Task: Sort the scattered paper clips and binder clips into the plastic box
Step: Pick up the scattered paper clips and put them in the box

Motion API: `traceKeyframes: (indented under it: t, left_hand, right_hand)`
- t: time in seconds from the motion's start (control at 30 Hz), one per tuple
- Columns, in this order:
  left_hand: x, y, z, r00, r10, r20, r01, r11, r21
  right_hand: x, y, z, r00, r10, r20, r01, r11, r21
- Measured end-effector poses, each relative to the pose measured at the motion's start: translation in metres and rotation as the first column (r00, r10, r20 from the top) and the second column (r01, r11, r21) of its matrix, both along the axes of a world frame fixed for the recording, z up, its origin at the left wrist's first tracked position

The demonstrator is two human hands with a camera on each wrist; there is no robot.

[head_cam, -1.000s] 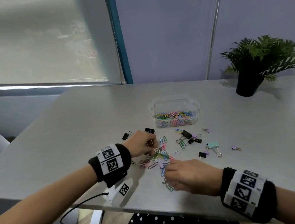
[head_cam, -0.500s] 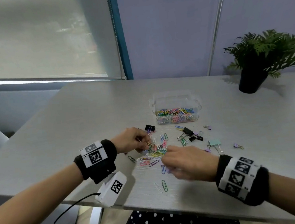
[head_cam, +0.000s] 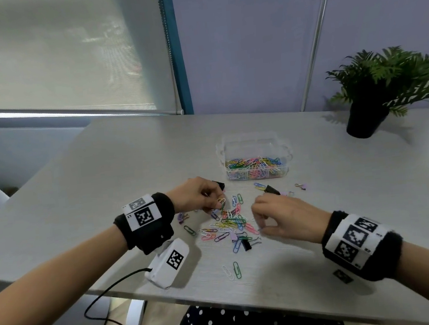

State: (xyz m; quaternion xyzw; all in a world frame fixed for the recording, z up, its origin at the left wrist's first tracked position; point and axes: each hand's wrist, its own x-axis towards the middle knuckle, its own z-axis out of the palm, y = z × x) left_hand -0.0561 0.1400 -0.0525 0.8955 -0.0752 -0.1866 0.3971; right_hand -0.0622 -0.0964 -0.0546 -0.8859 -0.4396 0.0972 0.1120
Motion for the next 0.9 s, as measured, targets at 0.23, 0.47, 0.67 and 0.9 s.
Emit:
traceKeyframes:
  t: [0.23, 0.47, 0.67, 0.9]
  left_hand:
    - [0.013, -0.009, 0.01, 0.999, -0.03, 0.042, 0.031, 0.999, -0.015]
    - [0.031, -0.012, 0.009, 0.998, -0.021, 0.064, 0.021, 1.0, 0.011]
    - [0.057, -0.013, 0.018, 0.996, 0.036, 0.08, -0.033, 0.999, -0.039]
    - [0.104, -0.036, 0.035, 0.977, 0.104, 0.186, -0.107, 0.994, 0.01]
  right_hand:
    - [0.0, 0.043, -0.01, 0.983, -0.174, -0.06, 0.174, 0.985, -0.008]
    - [0.014, 0.056, -0.018, 0.972, -0.228, -0.057, 0.224, 0.973, -0.063]
    - [0.024, 0.039, -0.016, 0.942, -0.276, -0.19, 0.286, 0.958, 0.028]
    - [0.033, 0.009, -0.003, 0.762, -0.273, -0.587, 0.508, 0.814, 0.281]
